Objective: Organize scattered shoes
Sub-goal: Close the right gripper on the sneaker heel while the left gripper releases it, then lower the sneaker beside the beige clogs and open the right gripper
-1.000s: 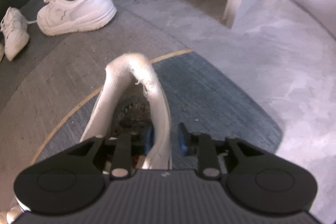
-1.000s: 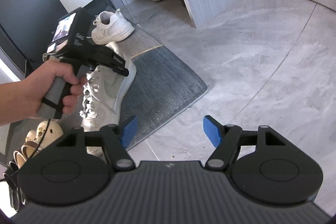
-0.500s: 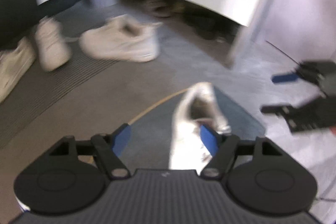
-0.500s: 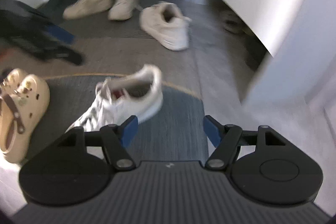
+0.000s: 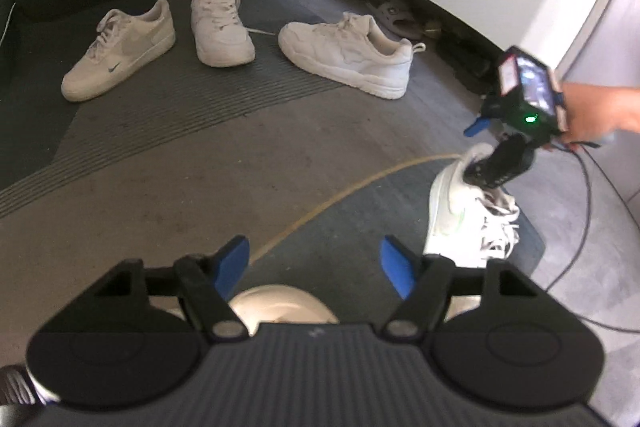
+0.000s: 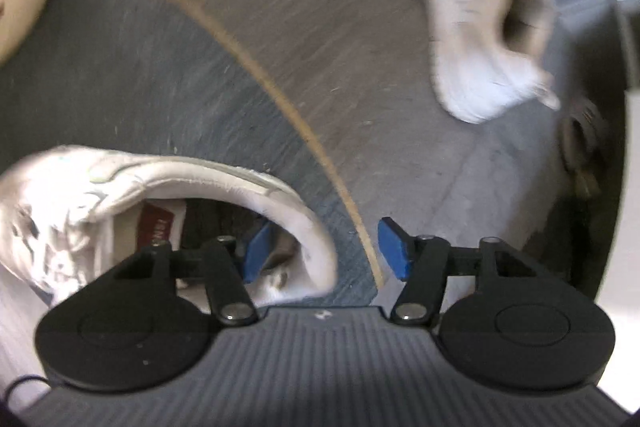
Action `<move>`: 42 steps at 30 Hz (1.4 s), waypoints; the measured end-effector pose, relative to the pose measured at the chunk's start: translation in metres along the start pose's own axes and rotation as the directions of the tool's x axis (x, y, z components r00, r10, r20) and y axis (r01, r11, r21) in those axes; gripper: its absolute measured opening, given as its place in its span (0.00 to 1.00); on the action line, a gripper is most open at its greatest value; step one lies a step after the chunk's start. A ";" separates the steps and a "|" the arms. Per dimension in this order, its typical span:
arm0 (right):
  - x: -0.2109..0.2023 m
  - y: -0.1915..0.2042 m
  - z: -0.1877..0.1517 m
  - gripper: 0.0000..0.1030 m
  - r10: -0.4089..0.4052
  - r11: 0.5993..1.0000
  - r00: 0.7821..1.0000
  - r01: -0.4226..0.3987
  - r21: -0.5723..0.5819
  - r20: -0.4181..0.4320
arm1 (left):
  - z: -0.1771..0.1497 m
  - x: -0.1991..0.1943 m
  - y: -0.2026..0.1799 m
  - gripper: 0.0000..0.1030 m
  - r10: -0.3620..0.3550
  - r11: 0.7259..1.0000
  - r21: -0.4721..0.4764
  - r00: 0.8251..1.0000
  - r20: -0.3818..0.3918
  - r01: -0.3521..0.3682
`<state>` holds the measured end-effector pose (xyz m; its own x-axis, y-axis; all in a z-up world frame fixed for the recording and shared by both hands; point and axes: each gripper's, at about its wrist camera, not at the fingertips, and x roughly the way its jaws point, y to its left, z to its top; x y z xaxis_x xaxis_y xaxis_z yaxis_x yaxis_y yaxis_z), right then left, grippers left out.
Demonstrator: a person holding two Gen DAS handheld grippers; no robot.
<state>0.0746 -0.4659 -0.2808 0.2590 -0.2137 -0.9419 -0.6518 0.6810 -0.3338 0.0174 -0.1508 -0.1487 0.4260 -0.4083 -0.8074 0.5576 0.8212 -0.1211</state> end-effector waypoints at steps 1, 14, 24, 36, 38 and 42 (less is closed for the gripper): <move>0.004 0.000 0.002 0.54 0.009 1.000 1.000 -0.009 -0.004 -0.006 | -0.001 -0.001 0.003 0.72 0.008 1.000 -0.001 1.000 -0.003 -0.008; 0.006 -0.012 -0.034 0.32 0.110 0.955 0.990 -0.130 0.266 0.088 | 0.004 0.000 0.004 0.71 -0.013 1.000 -0.027 1.000 -0.009 0.013; -0.010 0.001 -0.175 0.29 0.201 0.530 0.963 -0.262 0.806 0.181 | 0.002 0.007 -0.005 0.70 -0.034 0.999 -0.017 0.999 -0.028 0.033; -0.036 0.171 -0.256 0.31 0.380 -0.112 0.841 -0.372 0.922 0.385 | 0.002 0.022 -0.018 0.70 -0.065 0.998 -0.015 0.997 -0.052 0.064; -0.034 0.182 -0.254 0.32 0.373 -0.175 0.833 -0.369 0.913 0.408 | 0.002 0.023 -0.022 0.70 -0.069 0.998 -0.007 0.996 -0.049 0.069; -0.037 0.186 -0.242 0.32 0.369 -0.210 0.838 -0.347 0.914 0.403 | 0.001 0.024 -0.027 0.70 -0.074 0.997 0.003 0.996 -0.049 0.074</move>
<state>-0.2287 -0.5010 -0.3167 0.2635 0.3541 -0.8973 0.6984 0.5716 0.4307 0.0130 -0.1833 -0.1638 0.3487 -0.4478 -0.8233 0.5894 0.7878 -0.1788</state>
